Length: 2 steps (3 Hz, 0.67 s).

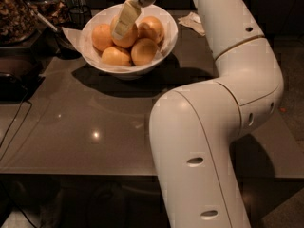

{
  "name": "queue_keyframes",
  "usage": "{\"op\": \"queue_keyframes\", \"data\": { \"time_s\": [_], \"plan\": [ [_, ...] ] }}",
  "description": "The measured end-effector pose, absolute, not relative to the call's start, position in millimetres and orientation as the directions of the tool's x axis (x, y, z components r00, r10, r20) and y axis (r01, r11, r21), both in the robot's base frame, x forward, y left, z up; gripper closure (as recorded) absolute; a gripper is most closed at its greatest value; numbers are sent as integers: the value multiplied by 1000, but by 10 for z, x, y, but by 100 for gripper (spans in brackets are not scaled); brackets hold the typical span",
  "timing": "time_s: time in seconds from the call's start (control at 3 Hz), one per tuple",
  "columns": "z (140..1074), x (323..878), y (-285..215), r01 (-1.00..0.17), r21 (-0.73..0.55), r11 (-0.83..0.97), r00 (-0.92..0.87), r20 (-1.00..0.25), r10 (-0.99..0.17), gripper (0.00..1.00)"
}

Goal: Pick orange from white bowl

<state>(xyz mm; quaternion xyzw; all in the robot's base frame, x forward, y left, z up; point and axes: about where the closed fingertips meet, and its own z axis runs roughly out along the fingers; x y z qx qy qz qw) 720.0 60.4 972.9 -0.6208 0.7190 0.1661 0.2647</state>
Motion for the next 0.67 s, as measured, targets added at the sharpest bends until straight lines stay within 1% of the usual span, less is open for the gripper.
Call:
{"op": "queue_keyframes", "data": {
  "time_s": [0.67],
  "plan": [
    [9580,7246,565,-981,-69,182,-108,-580,-807,24]
  ]
}}
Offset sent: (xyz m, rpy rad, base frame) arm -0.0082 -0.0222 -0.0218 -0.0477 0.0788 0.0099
